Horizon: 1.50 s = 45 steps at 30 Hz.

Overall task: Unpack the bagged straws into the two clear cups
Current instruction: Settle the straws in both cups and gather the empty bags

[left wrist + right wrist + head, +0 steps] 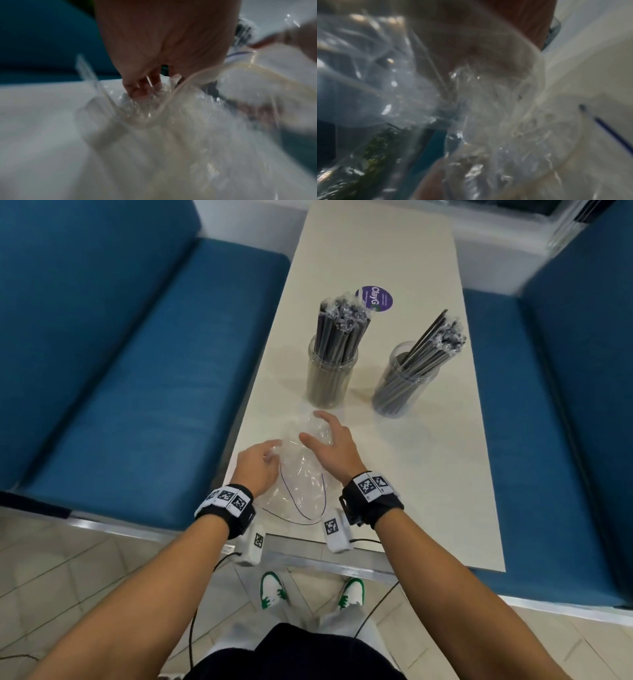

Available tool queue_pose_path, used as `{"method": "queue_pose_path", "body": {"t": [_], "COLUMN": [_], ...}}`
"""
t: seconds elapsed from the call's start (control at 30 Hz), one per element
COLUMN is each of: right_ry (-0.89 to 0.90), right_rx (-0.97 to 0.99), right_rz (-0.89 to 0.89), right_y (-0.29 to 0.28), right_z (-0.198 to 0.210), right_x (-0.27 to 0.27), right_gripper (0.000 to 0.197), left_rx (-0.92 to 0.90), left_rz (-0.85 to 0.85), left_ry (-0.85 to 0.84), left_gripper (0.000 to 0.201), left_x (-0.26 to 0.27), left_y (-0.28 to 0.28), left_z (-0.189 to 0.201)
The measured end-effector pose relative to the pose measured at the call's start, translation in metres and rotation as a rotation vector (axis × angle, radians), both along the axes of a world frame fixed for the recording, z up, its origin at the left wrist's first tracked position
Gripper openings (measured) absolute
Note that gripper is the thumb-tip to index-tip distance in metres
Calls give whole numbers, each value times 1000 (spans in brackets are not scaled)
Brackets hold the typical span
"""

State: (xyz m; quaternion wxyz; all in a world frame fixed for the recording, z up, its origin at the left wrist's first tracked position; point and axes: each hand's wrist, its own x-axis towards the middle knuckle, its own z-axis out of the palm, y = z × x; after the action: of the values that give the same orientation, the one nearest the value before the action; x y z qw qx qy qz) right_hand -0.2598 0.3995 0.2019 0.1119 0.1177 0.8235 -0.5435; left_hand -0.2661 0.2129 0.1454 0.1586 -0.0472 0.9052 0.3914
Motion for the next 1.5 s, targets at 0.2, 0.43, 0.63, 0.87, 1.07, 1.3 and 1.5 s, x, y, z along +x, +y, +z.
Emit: {"method": "queue_pose_path", "body": {"t": [0.2,0.43,0.63,0.87,1.07,1.3,1.5], "right_ry": [48,113,214,-82,52,214,35], "right_rx": [-80,-212,-341,-411,-257,-201,-220], "right_rz": [141,-141,-285,160,492,288,248], "right_y": [-13,-21,-42,-85,-127,-193,-258], "right_z": [4,8,16,-12,-19,-27,-60], "right_x": [-1,-19,-23,13,42,37,50], "right_gripper": [78,35,32,59,19,43,39], "left_rx": [681,1125,1008,1185,1109,1211,862], "left_rz": [292,586,399,788,1040,813,977], "left_ry": [-269,-422,-341,-99,-31,-107,-45], "left_gripper": [29,37,66,50,42,57,20], "left_x": [-14,-1,56,85,91,72,50], "left_y": [12,9,22,10,-56,-126,-202], "left_z": [26,66,64,43,23,33,-9]}}
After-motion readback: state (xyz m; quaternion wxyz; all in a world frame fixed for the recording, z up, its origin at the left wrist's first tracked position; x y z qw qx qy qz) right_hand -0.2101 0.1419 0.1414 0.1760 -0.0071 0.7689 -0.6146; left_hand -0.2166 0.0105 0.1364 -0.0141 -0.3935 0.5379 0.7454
